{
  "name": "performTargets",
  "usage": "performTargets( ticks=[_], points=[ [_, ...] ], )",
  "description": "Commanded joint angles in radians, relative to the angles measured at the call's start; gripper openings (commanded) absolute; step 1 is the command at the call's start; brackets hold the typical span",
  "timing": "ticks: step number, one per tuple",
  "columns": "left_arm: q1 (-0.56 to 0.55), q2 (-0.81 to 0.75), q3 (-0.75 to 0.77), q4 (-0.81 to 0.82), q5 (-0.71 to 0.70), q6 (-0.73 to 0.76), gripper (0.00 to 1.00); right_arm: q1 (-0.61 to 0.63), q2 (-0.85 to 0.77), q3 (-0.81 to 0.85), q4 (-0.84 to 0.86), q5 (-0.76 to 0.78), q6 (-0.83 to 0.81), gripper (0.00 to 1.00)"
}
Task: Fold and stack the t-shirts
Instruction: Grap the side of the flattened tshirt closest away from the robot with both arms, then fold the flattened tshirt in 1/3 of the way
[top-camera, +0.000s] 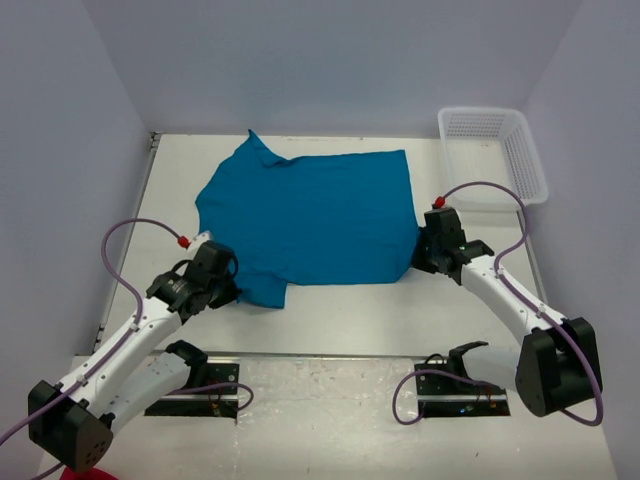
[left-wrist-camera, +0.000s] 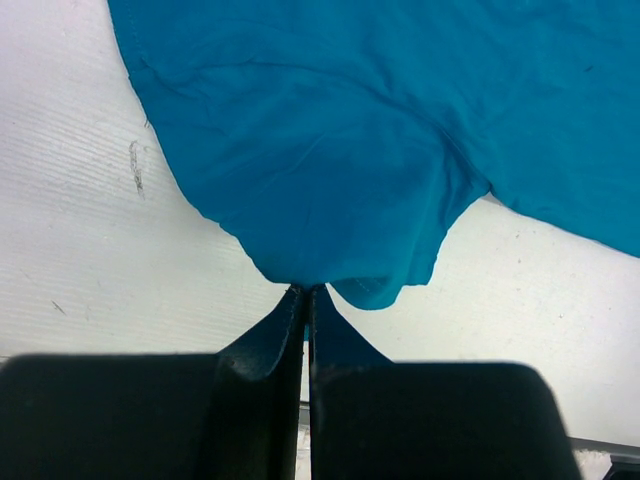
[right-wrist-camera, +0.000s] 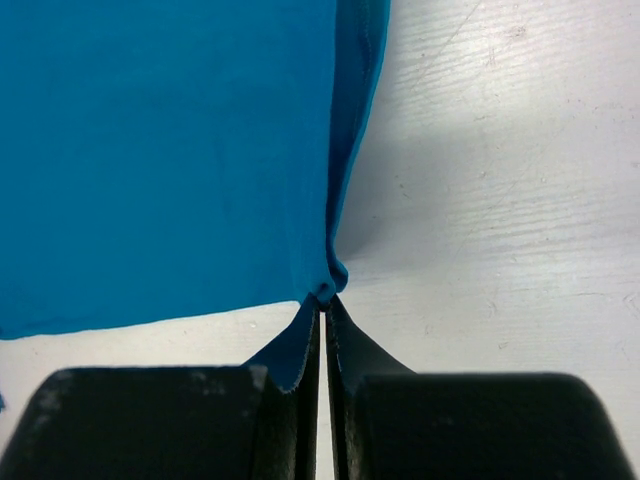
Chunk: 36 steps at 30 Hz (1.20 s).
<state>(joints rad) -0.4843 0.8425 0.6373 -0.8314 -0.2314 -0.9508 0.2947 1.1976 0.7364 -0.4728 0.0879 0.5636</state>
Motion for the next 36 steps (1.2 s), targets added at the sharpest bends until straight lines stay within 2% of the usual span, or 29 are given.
performTargets(
  ticks=[1, 36],
  points=[
    [0.009, -0.017, 0.013, 0.011, -0.003, -0.003, 0.0, 0.006, 0.003, 0.049, -0.01, 0.029, -0.005, 0.0],
    [0.009, -0.054, 0.005, 0.012, 0.017, -0.023, 0.0, 0.02, -0.023, 0.04, -0.024, 0.042, -0.004, 0.0]
  ],
)
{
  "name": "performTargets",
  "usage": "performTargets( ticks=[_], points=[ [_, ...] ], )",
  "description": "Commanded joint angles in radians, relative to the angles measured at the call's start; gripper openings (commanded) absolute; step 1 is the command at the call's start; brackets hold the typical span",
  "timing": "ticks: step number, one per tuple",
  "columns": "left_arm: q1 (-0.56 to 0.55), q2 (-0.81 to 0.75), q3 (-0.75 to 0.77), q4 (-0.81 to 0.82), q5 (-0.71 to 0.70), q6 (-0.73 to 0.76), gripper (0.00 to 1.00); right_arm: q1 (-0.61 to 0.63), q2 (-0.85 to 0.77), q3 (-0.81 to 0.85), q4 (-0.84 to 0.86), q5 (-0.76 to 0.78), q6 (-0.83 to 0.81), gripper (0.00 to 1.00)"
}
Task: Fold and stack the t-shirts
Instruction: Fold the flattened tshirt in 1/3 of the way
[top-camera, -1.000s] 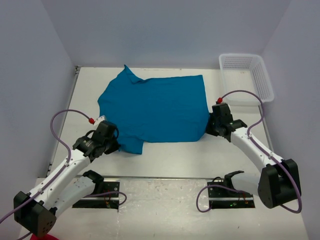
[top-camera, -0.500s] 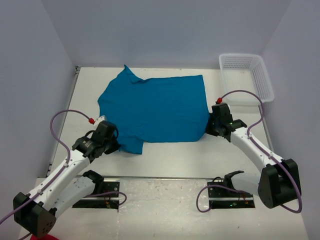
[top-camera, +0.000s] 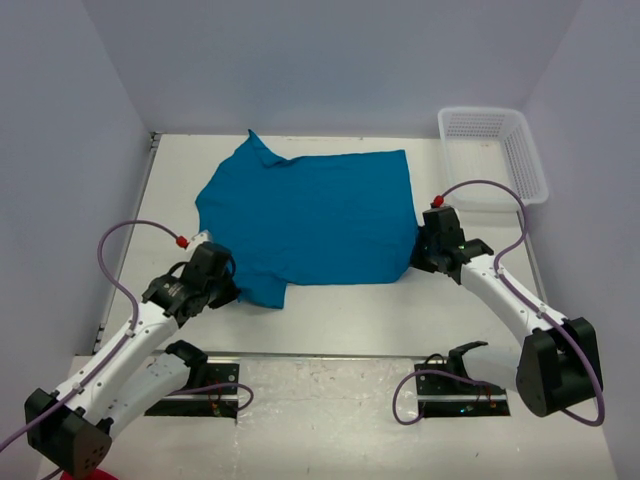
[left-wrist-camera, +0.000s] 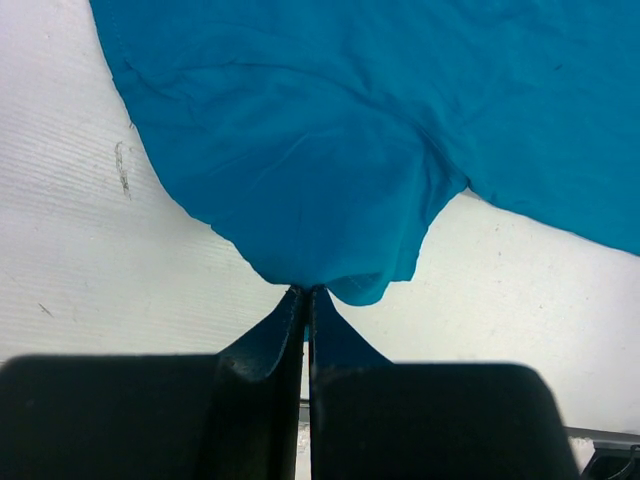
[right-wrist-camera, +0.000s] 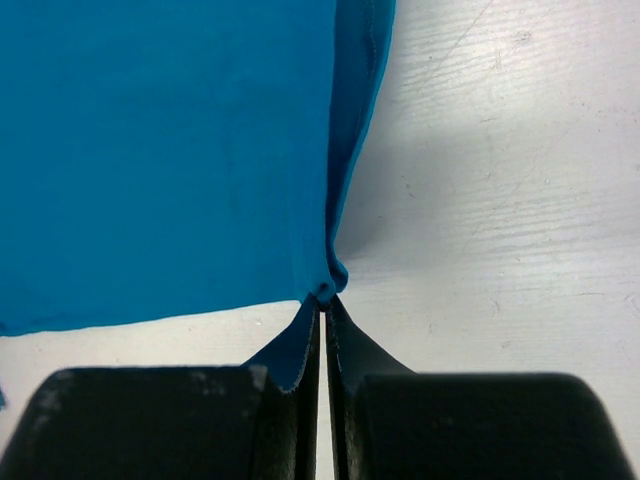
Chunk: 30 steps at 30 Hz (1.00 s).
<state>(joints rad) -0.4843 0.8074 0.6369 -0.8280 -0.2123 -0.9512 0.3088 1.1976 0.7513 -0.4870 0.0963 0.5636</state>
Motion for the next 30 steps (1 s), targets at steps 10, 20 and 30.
performTargets(
  ticks=[10, 20, 30],
  points=[
    [0.009, -0.021, 0.07, -0.025, -0.051, -0.028, 0.0, 0.007, -0.039, 0.031, -0.021, 0.065, -0.001, 0.0],
    [0.009, 0.068, 0.214, -0.031, -0.177, 0.017, 0.0, 0.007, 0.013, 0.14, -0.065, 0.094, -0.001, 0.0],
    [0.033, 0.185, 0.317, -0.037, -0.257, 0.034, 0.0, -0.014, 0.143, 0.299, -0.131, 0.095, 0.009, 0.0]
  ],
)
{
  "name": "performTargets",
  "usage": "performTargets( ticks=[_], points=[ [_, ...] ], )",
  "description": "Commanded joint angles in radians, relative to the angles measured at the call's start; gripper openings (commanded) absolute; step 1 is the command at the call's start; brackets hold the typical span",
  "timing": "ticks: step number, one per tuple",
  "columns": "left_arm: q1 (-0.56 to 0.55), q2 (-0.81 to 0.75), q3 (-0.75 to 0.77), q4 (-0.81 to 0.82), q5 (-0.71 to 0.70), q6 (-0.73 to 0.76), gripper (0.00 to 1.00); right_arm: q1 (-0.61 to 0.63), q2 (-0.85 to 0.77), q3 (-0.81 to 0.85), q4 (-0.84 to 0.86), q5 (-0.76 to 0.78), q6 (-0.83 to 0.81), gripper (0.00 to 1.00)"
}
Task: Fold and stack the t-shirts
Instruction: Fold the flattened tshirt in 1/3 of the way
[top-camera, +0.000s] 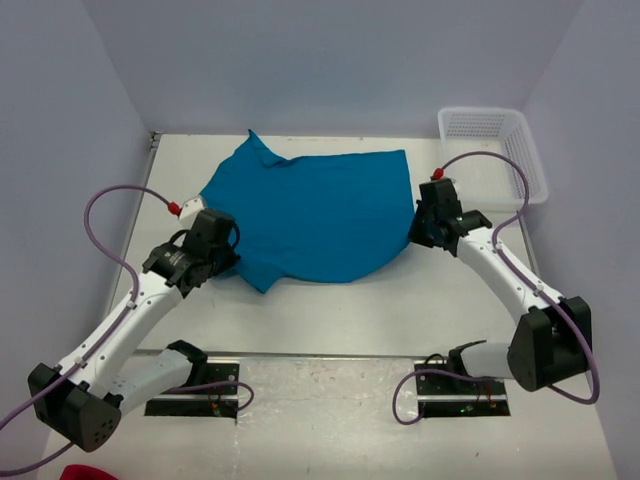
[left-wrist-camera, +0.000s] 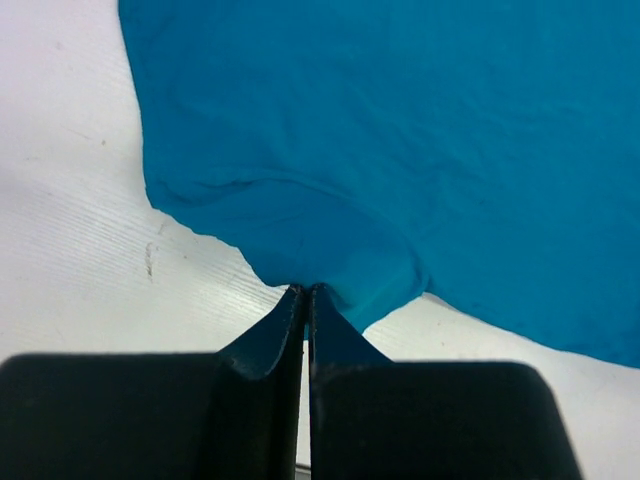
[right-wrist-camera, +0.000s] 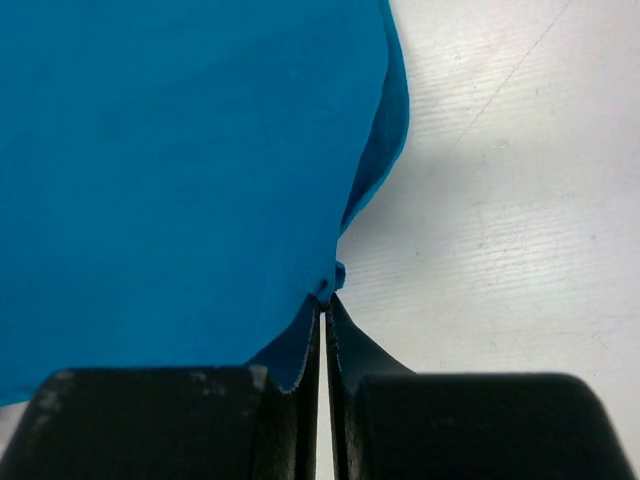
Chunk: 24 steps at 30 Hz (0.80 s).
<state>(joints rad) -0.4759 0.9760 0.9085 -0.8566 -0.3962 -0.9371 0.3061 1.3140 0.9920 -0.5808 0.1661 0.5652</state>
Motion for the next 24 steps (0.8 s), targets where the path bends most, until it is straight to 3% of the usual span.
performTargets(
  ticks=[1, 8, 24],
  points=[
    [0.032, 0.032, 0.056, -0.012, -0.079, 0.027, 0.0, -0.03, 0.043, 0.065, -0.039, 0.021, 0.007, 0.0],
    [0.151, 0.108, 0.082, 0.053, -0.055, 0.092, 0.0, -0.125, 0.1, 0.103, -0.054, -0.005, -0.019, 0.0],
    [0.155, 0.426, 0.329, 0.099, -0.112, 0.193, 0.0, -0.17, 0.243, 0.195, -0.094, 0.001, -0.056, 0.0]
  ],
)
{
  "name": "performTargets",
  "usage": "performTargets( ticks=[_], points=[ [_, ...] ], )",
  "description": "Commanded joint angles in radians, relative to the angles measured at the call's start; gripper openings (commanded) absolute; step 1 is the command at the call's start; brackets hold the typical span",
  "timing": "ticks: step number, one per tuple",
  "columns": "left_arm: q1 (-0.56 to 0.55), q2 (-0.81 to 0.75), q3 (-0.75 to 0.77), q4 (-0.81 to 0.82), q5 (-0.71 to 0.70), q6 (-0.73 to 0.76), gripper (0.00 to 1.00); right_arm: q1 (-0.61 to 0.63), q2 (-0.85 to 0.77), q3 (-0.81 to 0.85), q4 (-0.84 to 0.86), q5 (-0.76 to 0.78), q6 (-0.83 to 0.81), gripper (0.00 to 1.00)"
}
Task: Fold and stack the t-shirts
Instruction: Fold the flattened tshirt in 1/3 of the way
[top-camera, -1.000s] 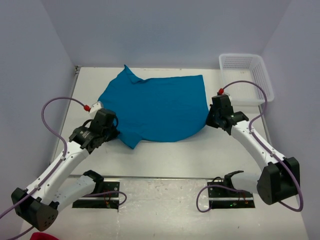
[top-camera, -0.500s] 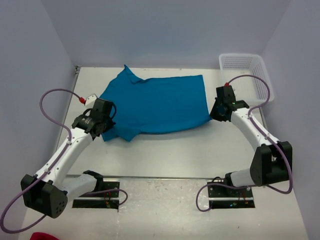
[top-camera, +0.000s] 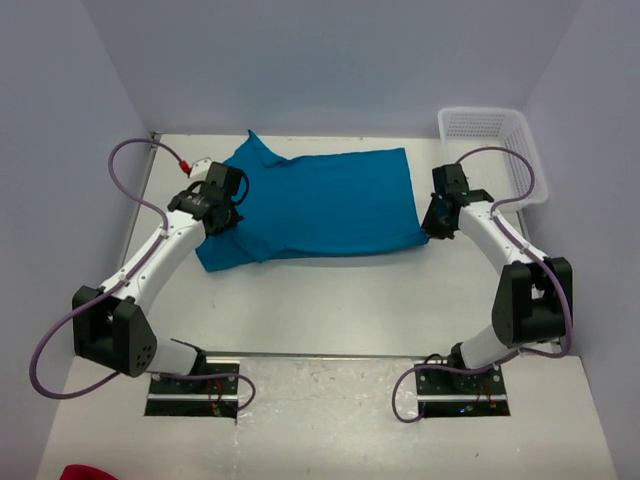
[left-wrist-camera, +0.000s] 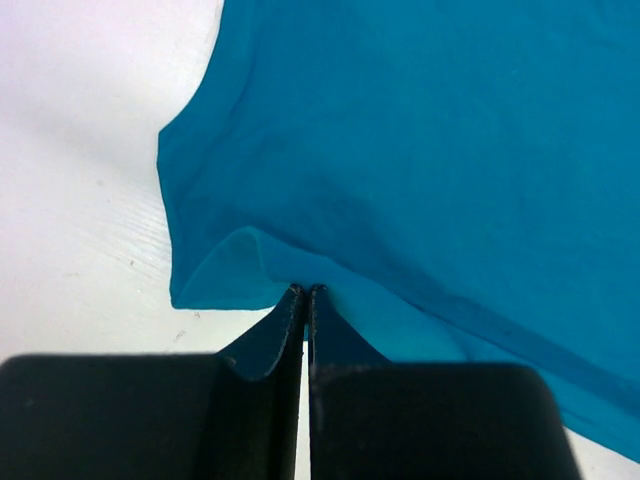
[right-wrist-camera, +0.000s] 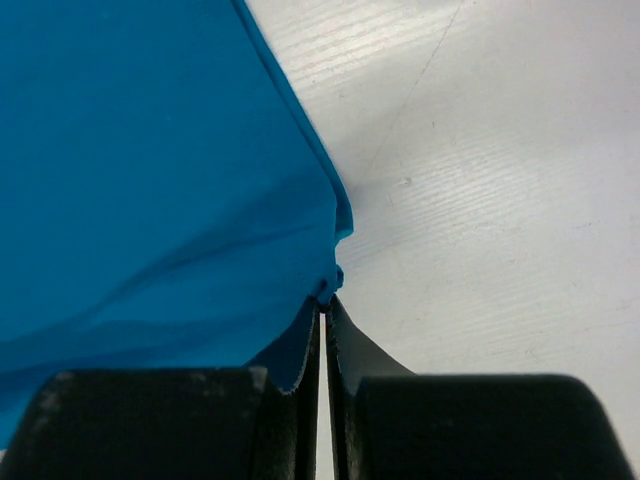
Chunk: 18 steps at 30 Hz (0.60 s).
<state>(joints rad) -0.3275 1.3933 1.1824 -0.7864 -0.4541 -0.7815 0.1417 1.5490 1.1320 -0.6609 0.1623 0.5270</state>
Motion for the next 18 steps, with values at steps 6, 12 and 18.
performTargets(
  ticks=[6, 12, 18],
  points=[
    [0.01, 0.087, 0.146, 0.012, -0.069, 0.065, 0.0, -0.011, 0.088, 0.15, -0.055, -0.003, -0.033, 0.0],
    [0.021, 0.147, 0.221, 0.001, -0.078, 0.079, 0.0, -0.016, 0.155, 0.227, -0.077, -0.015, -0.056, 0.0],
    [0.045, 0.203, 0.252, 0.012, -0.072, 0.09, 0.0, -0.021, 0.22, 0.314, -0.108, -0.03, -0.079, 0.0]
  ],
)
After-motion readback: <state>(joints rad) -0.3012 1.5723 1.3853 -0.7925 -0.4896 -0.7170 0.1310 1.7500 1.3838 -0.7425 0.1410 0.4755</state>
